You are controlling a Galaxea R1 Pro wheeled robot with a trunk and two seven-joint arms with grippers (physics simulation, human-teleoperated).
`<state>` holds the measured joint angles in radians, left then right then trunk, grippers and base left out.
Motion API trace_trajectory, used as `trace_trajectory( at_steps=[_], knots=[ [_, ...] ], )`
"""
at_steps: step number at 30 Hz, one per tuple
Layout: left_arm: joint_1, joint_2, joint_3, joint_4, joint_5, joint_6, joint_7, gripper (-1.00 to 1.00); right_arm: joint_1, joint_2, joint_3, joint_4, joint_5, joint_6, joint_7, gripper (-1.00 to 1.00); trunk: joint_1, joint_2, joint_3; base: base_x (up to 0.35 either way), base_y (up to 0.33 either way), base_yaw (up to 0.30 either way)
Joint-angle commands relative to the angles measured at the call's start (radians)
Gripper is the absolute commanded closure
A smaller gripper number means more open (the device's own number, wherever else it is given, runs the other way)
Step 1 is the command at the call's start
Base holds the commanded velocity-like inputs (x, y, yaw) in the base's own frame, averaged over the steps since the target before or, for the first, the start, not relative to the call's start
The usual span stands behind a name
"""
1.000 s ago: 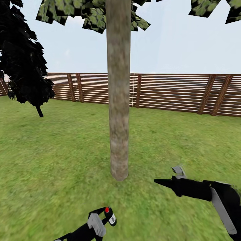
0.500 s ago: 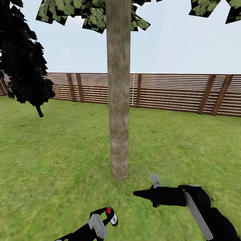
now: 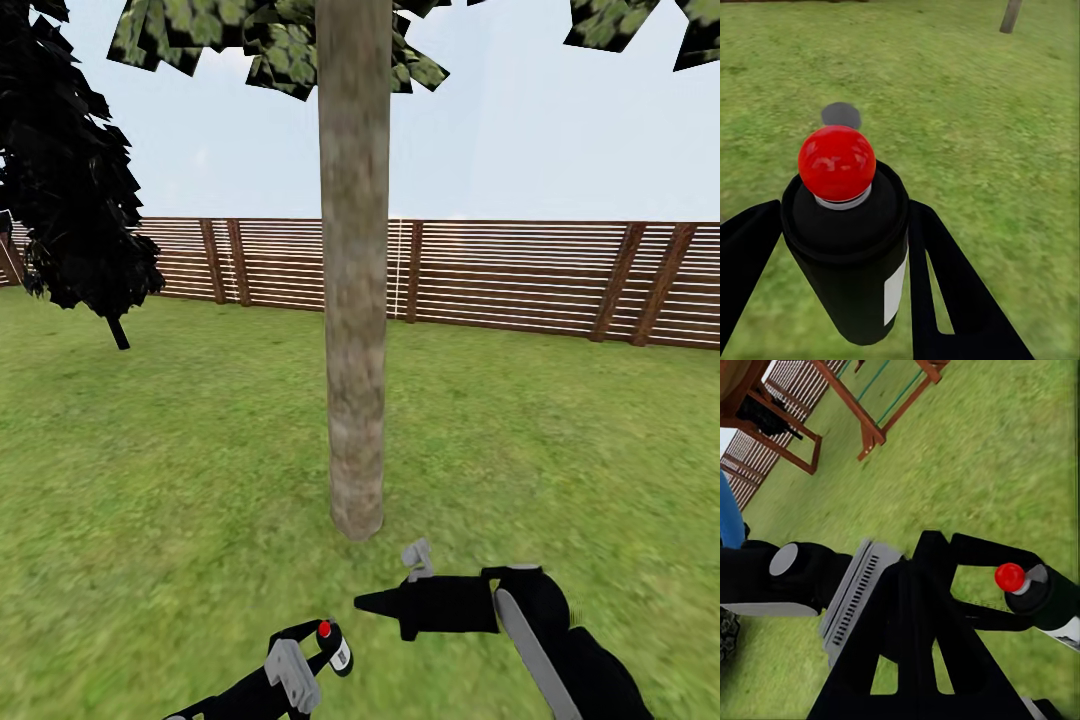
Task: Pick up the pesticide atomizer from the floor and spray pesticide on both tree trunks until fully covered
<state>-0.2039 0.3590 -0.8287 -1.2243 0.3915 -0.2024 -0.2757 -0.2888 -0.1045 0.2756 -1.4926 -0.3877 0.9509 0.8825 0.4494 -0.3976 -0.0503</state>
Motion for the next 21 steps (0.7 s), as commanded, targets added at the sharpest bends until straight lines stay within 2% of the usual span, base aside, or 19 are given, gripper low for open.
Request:
trace_trajectory(
  at_steps=[1, 14, 17, 21],
  knots=[
    [-0.002, 0.001, -0.003, 0.0, 0.01, -0.002, -0.002, 1.0, -0.001, 0.002, 0.001, 0.003, 0.0, 0.003, -0.002, 1.0, 0.001, -0.002, -0.002, 0.0, 0.0, 0.0],
    [-0.002, 0.001, -0.009, -0.003, 0.01, -0.002, -0.001, 1.0, -0.002, 0.015, 0.001, 0.054, -0.002, 0.002, -0.051, 1.0, 0.001, -0.002, -0.002, 0.0, 0.0, 0.0],
    [-0.002, 0.001, -0.009, -0.003, 0.01, -0.002, -0.002, 1.0, -0.002, 0.034, 0.001, 0.069, -0.001, 0.002, -0.057, 1.0, 0.001, -0.002, -0.002, 0.0, 0.0, 0.0],
    [-0.002, 0.001, -0.009, -0.004, 0.009, -0.002, -0.002, 1.0, -0.003, 0.055, 0.002, 0.086, -0.001, 0.003, -0.1, 1.0, 0.001, -0.002, -0.002, 0.0, 0.0, 0.0]
  ],
)
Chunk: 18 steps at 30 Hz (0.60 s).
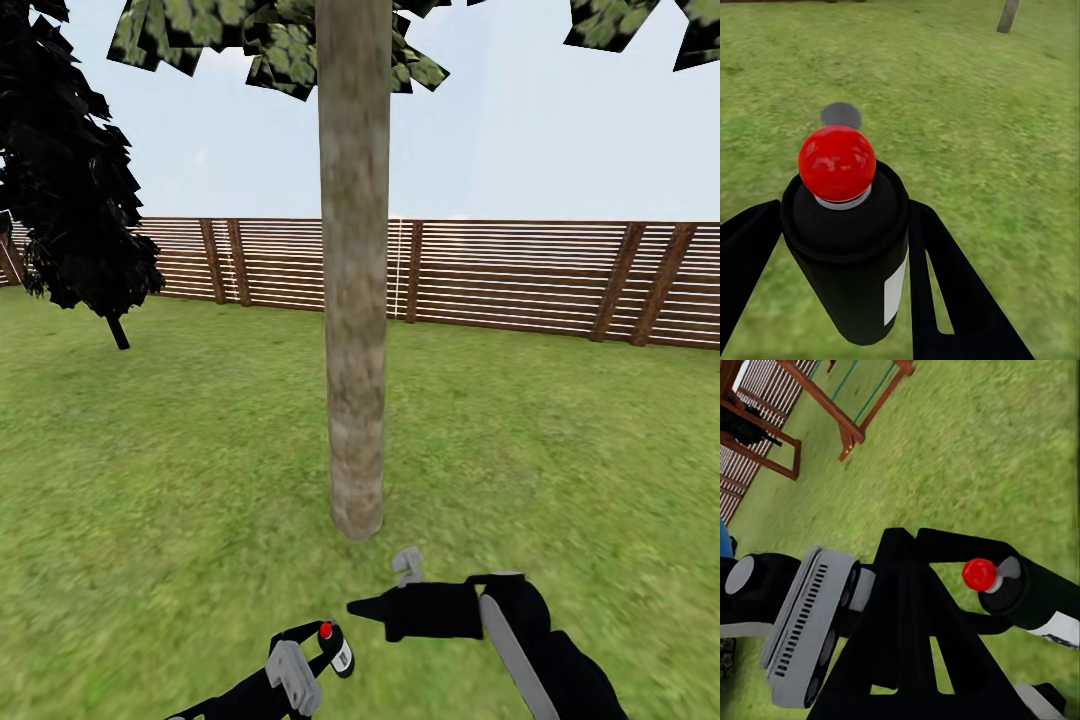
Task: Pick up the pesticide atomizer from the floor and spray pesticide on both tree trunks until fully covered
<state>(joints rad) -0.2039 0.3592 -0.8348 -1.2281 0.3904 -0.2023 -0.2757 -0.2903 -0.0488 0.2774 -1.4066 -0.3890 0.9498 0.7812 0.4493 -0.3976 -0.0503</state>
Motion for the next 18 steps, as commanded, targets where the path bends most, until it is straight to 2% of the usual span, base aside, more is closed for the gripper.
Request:
trace_trajectory(
  at_steps=[1, 12, 18],
  knots=[
    [-0.002, 0.001, -0.003, 0.0, 0.011, -0.002, -0.002, 1.0, -0.001, 0.003, 0.001, 0.001, 0.0, 0.003, -0.004, 1.0, 0.001, -0.002, -0.002, 0.0, 0.0, 0.0],
    [-0.002, 0.001, -0.003, -0.001, 0.01, -0.002, -0.002, 1.0, -0.001, 0.01, 0.001, 0.02, 0.001, 0.003, -0.035, 1.0, 0.001, -0.002, -0.002, 0.0, 0.0, 0.0],
    [-0.001, 0.001, -0.003, -0.001, 0.011, -0.002, -0.002, 1.0, -0.001, 0.024, 0.001, 0.037, 0.001, 0.003, -0.052, 1.0, 0.001, -0.002, -0.002, 0.0, 0.0, 0.0]
  ],
)
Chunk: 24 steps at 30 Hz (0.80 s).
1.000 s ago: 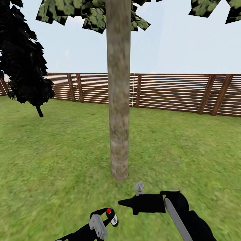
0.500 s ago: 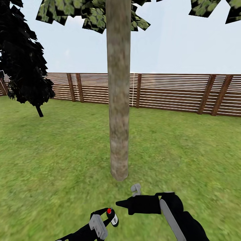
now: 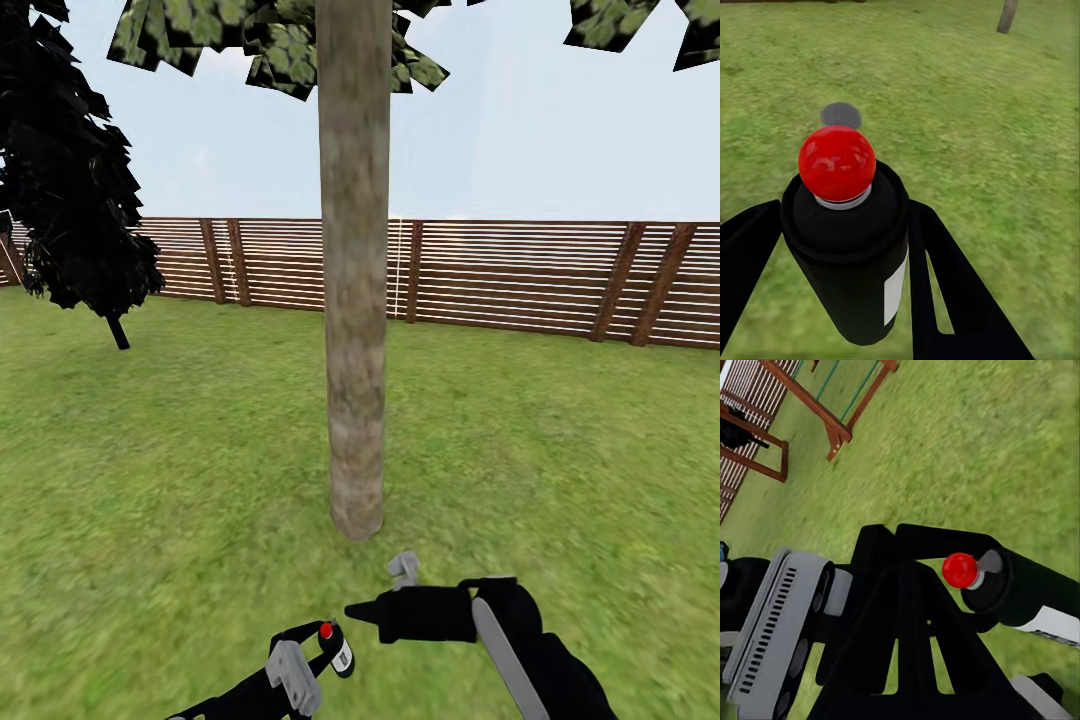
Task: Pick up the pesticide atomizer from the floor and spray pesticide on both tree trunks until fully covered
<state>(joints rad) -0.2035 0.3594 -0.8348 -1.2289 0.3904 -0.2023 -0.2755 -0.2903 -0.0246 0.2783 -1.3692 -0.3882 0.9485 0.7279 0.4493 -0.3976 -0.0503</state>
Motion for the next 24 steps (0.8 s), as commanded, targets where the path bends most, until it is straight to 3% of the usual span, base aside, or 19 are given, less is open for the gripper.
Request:
trace_trajectory(
  at_steps=[1, 13, 24],
  knots=[
    [-0.002, 0.0, -0.003, 0.0, 0.01, -0.002, -0.002, 1.0, -0.001, 0.001, 0.001, 0.002, 0.0, 0.004, 0.001, 1.0, 0.001, -0.002, -0.002, 0.0, 0.0, 0.0],
    [-0.002, 0.001, -0.003, -0.008, 0.01, -0.002, -0.002, 1.0, -0.003, 0.003, 0.001, 0.028, 0.0, 0.004, 0.0, 1.0, 0.001, -0.002, -0.002, 0.0, 0.0, 0.0],
    [-0.001, 0.001, -0.003, -0.011, 0.01, -0.002, -0.002, 1.0, -0.003, 0.005, 0.002, 0.029, -0.001, 0.004, -0.041, 1.0, 0.001, -0.002, -0.002, 0.0, 0.0, 0.0]
  ],
)
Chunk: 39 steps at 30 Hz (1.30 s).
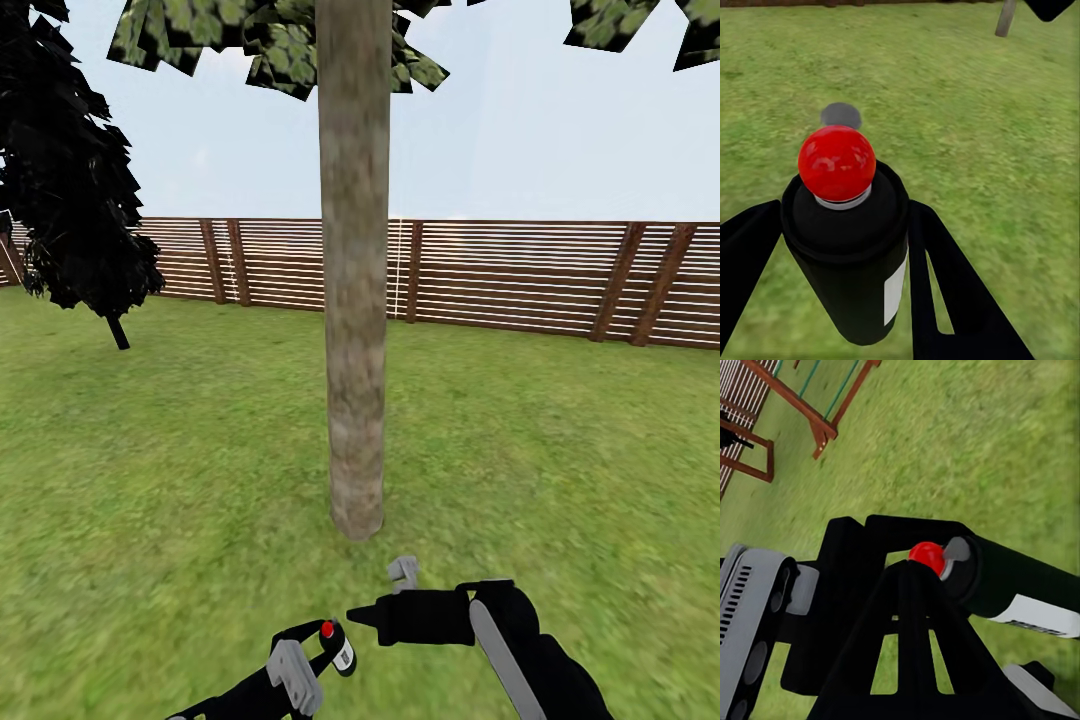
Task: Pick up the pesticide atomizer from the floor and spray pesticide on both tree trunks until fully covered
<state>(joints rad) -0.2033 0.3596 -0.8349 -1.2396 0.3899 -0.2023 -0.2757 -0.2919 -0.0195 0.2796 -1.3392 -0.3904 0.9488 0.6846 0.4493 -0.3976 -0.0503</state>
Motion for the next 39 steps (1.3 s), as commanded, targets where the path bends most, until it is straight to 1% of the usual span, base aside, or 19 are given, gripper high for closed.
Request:
trace_trajectory(
  at_steps=[1, 5, 9, 12, 15, 18, 25, 29, 39],
  knots=[
    [-0.002, 0.001, -0.003, 0.0, 0.01, -0.002, -0.002, 1.0, -0.001, 0.0, 0.001, 0.0, 0.001, 0.004, 0.002, 1.0, 0.001, -0.002, -0.002, 0.0, 0.0, 0.0],
    [-0.002, 0.001, -0.003, 0.0, 0.01, -0.002, -0.002, 1.0, -0.001, 0.001, 0.001, 0.007, 0.001, 0.003, 0.001, 1.0, 0.001, -0.002, -0.002, 0.0, 0.0, 0.0],
    [-0.001, 0.001, -0.004, -0.004, 0.01, -0.002, -0.002, 1.0, -0.001, 0.028, 0.008, 0.024, 0.002, 0.002, 0.0, 1.0, 0.001, -0.002, -0.002, 0.0, 0.0, 0.0],
    [-0.001, 0.001, -0.006, -0.008, 0.01, -0.001, -0.002, 1.0, -0.001, 0.034, 0.011, 0.031, 0.002, 0.001, 0.0, 1.0, 0.001, -0.002, -0.002, 0.0, 0.0, 0.0],
    [-0.001, 0.001, -0.026, -0.01, 0.01, 0.0, -0.001, 1.0, -0.001, 0.036, 0.012, 0.034, 0.002, 0.0, 0.0, 1.0, 0.001, -0.002, -0.002, 0.0, 0.0, 0.0],
    [-0.002, 0.001, -0.034, -0.011, 0.01, 0.0, -0.001, 1.0, -0.001, 0.036, 0.013, 0.035, 0.002, -0.001, 0.0, 1.0, 0.001, -0.002, -0.002, 0.0, 0.0, 0.0],
    [-0.002, 0.001, -0.036, -0.014, 0.01, 0.0, 0.0, 1.0, -0.001, 0.037, 0.013, 0.046, 0.002, -0.002, -0.001, 1.0, 0.001, -0.002, -0.002, 0.0, 0.0, 0.0],
    [-0.002, 0.001, -0.036, -0.018, 0.01, 0.0, 0.0, 1.0, -0.001, 0.038, 0.013, 0.05, 0.002, -0.002, -0.018, 1.0, 0.001, -0.002, -0.002, 0.0, 0.0, 0.0],
    [-0.001, 0.001, -0.036, -0.02, 0.01, 0.0, 0.001, 1.0, -0.001, 0.046, 0.013, 0.056, 0.002, -0.002, -0.027, 1.0, 0.001, -0.002, -0.002, 0.0, 0.0, 0.0]
  ],
)
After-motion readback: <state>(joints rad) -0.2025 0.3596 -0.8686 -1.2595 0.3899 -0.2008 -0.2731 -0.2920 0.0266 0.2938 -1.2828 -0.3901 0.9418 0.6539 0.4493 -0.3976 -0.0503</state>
